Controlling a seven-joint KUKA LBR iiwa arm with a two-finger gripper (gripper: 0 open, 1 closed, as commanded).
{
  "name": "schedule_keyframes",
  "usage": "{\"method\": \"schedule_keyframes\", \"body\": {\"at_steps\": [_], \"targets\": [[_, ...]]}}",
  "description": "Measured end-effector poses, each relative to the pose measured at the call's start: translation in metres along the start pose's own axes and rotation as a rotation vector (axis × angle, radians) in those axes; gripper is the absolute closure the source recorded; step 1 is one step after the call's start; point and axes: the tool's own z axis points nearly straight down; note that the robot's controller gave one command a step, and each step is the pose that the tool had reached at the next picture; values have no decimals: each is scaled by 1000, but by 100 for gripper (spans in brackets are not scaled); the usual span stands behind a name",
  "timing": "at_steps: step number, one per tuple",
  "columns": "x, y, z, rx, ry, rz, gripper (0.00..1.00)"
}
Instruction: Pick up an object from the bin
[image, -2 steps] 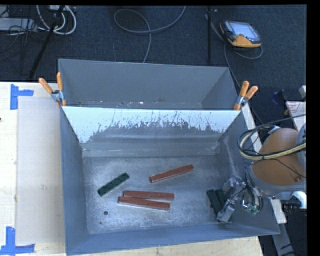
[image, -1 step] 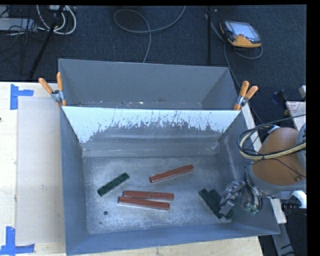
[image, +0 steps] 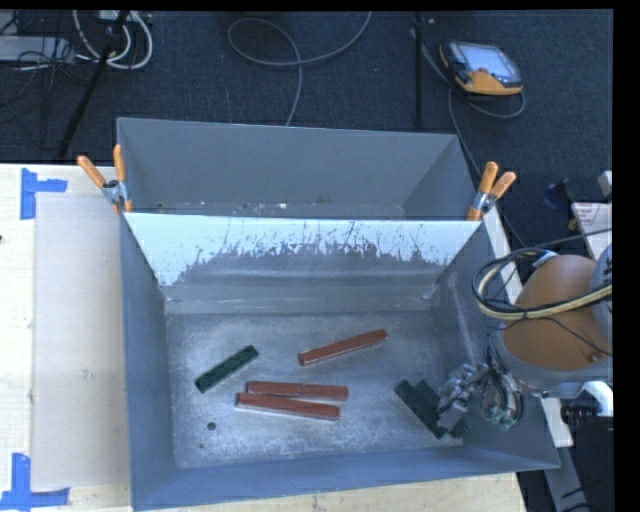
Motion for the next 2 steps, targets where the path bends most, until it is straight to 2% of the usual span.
{"method": "schedule_keyframes", "body": {"at_steps": [1,2], "targets": [[0,0,-21,3,-9,-6,100],[-1,1,-98,2,-16,-13,100]]}}
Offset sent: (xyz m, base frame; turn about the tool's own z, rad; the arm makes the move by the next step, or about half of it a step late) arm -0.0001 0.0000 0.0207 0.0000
